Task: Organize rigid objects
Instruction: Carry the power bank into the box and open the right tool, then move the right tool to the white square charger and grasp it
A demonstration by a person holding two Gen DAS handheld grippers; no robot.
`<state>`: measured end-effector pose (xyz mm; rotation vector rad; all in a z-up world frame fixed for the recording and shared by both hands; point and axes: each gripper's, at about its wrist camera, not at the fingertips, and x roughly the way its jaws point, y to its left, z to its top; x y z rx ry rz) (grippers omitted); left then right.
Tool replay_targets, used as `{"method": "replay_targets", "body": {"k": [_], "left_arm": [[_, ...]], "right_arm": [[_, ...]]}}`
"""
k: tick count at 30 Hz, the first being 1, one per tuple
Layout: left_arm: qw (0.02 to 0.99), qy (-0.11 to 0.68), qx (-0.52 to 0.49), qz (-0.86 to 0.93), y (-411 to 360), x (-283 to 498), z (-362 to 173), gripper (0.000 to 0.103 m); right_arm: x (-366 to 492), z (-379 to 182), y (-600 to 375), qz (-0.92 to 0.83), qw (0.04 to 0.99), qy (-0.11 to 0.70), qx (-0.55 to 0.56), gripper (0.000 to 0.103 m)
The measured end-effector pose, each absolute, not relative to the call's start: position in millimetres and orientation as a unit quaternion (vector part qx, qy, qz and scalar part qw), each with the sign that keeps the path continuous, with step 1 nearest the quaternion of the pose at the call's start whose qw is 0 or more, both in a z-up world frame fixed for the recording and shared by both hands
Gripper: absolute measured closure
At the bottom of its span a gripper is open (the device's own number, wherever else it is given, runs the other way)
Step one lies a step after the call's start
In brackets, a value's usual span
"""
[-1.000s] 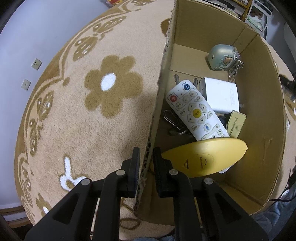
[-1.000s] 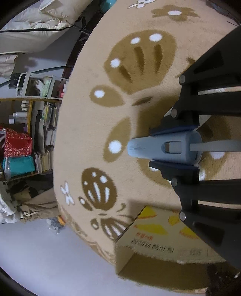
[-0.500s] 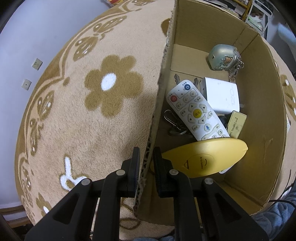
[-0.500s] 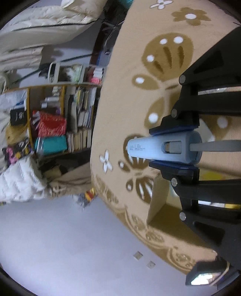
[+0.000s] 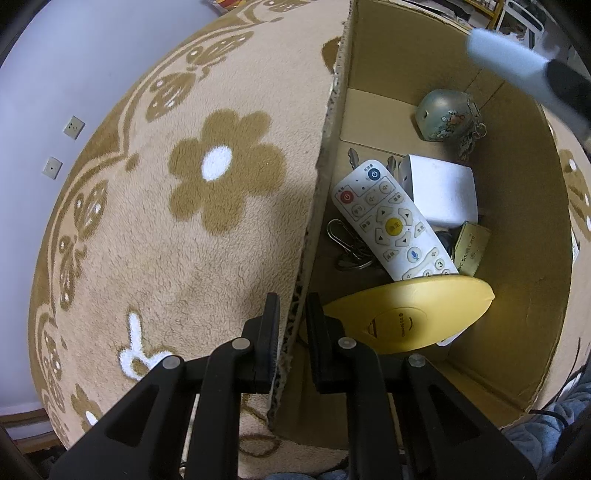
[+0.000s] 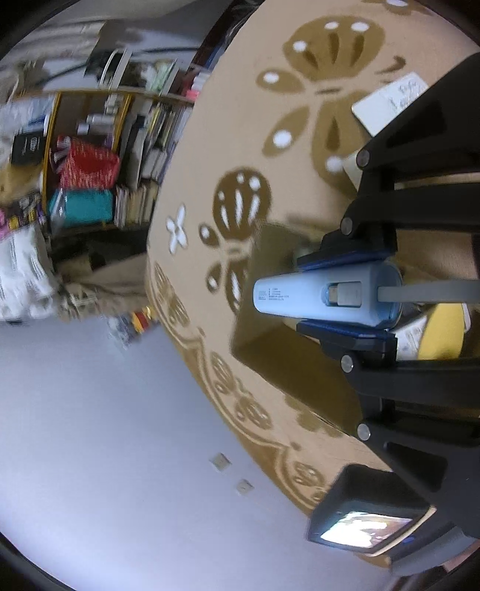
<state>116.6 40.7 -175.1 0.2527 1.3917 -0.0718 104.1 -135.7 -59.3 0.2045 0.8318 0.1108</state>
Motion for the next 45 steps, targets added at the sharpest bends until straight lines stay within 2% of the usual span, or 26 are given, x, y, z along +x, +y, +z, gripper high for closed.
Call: {"method": "replay_targets", "body": {"k": [5,16,24,25,26,28,31,35,38,45], "left_arm": [[0.759,0.64,0.117,-0.034,42,116,-176,0.089],[0.758,0.641,0.116,-0.034,42,118,-179,0.089],[0.758,0.641,0.116,-0.035,41,118,-179,0.088],[0.758,0.641,0.117,-0.035,40,118,-179,0.088],[0.758,0.641,0.117,-0.034,40,118,-178,0.088],[0.758,0.64,0.118,-0.034,40,118,-178,0.088],[0.759,0.639,0.118,-0.033,40,117,-177,0.087],[0.759,0.64,0.118,-0.034,41,118,-177,0.087],[0.759,0.639,0.119,-0.034,41,118,-176,0.087],[0.759,0.64,0.118,-0.033,41,118,-177,0.087]], "right_arm": [[105,-77,-110,0.077,0.897,0.431,0.056,0.074],[104,-88,-106,0.072,0.891,0.446,0.047,0.074],[99,-64,-113,0.078,0.907,0.409,0.06,0.073],[99,-60,-115,0.077,0.91,0.403,0.057,0.067],[99,-56,-118,0.072,0.913,0.398,0.056,0.057],[100,-50,-125,0.058,0.918,0.388,0.054,0.042],[100,-41,-138,0.039,0.924,0.377,0.056,0.034],[103,-38,-157,0.008,0.927,0.371,0.058,0.009],[104,-40,-170,-0.012,0.926,0.373,0.059,0.002],[108,-65,-193,-0.03,0.917,0.395,0.05,0.002]]}}
